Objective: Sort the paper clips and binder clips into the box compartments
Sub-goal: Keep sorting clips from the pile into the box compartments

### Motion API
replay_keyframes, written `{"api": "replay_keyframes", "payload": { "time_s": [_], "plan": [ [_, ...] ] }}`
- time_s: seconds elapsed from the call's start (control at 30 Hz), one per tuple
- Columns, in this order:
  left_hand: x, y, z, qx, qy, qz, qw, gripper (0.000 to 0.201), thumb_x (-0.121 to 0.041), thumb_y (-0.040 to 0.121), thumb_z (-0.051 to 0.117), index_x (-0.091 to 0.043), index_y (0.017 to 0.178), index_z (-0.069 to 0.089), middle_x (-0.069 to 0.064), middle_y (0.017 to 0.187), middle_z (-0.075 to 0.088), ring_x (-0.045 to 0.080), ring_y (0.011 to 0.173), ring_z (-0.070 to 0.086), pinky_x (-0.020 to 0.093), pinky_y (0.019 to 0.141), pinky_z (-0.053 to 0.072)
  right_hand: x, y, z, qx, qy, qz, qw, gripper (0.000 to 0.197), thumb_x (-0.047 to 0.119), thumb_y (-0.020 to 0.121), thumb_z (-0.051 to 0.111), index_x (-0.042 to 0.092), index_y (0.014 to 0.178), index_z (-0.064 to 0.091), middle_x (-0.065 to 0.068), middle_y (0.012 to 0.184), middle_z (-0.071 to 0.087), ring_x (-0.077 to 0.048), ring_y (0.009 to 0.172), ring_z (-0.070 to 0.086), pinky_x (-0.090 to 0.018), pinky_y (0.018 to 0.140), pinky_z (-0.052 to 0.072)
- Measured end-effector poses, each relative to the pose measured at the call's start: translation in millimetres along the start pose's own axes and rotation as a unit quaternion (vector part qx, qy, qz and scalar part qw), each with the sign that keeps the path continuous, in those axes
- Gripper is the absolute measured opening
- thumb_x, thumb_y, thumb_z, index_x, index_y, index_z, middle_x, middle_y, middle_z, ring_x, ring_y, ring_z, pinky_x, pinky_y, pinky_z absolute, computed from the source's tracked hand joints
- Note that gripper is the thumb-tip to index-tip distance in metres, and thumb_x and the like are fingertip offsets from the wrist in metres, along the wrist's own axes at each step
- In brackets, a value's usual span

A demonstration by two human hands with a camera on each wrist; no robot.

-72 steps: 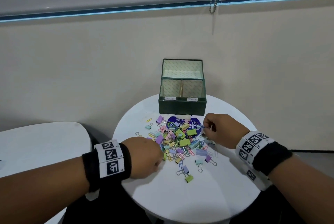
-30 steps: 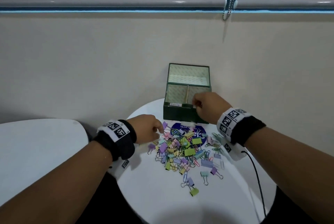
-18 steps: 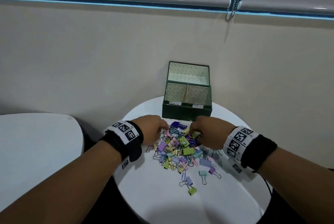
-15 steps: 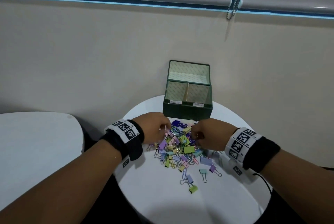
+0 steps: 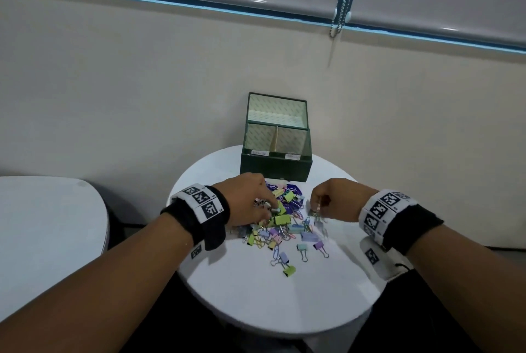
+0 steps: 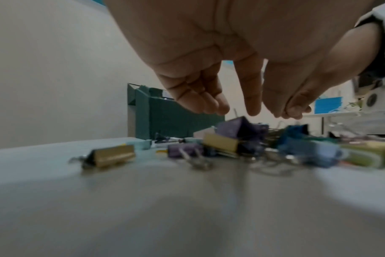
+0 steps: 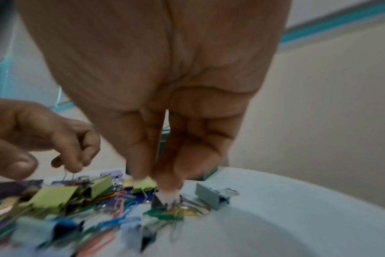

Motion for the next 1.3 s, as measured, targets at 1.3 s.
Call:
{"api": "replay_keyframes", "payload": {
  "time_s": [1.3],
  "plan": [
    [-14,-13,15,-0.003,0.026,0.008,1.000,0.012,-0.042,0.075,0.073,-0.045,0.087,0.075,-0.024,0.119,0.036,0.012,0.122,0.026,0.039,0.106,0.035,-34,-2,11,-0.051,0.202,0.002,0.978,0.025,0.004,0.087,0.057,0.026,0.080,0.066,0.012,0.073,0.063,-0.007,0.065,0.057,-0.023,0.068,0.049]
  ]
}}
Point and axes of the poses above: each hand's wrist, its own y-axis towards the middle knuckle, its own z-axis out of the palm, x = y × z, the point moved 10 cm from there along y, towards the middle knuckle
